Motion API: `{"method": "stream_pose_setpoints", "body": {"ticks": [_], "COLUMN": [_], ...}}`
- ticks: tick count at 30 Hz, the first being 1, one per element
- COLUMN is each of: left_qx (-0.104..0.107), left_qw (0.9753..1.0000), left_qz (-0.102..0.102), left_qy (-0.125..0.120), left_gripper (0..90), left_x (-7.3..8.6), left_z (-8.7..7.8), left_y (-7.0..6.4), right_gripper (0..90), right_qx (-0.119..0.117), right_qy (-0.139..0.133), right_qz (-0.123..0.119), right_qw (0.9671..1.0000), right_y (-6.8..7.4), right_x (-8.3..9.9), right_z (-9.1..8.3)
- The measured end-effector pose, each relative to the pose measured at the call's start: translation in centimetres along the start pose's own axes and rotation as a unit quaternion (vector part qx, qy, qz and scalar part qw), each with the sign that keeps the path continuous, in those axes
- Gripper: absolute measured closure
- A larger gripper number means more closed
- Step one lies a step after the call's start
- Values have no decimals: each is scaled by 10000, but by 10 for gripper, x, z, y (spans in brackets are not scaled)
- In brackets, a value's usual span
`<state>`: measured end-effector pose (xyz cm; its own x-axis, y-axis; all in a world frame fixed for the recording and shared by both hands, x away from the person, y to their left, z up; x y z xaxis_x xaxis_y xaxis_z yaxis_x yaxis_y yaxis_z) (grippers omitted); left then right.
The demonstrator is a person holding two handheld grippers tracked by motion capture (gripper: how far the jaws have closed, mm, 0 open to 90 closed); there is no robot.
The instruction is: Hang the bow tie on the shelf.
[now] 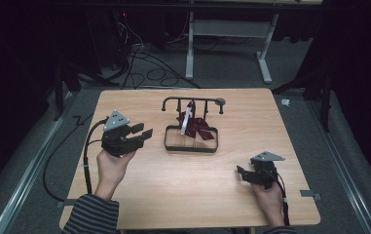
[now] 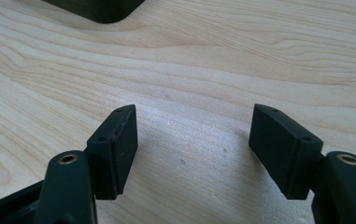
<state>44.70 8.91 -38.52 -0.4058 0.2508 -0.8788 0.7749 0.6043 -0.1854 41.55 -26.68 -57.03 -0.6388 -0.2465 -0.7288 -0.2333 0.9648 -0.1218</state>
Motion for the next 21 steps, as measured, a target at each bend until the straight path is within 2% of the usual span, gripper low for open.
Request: {"method": "stream_pose_setpoints", "body": {"ticks": [21], "left_qx": [-66], "left_qw": [9999], "left_qz": [-121], "left_qy": [-70], "left_gripper": [560], "left_x": [17], "left_z": [-13], "left_y": [-2], "right_gripper": [339], "right_qx": [4], "right_qy": [9], "right_qz": [-2], "right_qw": [10000], "right_y": [0], "right_x": [0], "right_z": [0]}}
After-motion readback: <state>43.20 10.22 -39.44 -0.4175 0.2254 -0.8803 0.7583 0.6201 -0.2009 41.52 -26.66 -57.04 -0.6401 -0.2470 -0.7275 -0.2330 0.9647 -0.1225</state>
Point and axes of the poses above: each handheld gripper's, and its own axes: z roughly forward along the jaws, x roughly out of its underside, y roughly to its left, the point moved 10 cm from there along z, roughly forward along the jaws, and after that the axes turned 12 degrees about x, right-handed, at the moved point
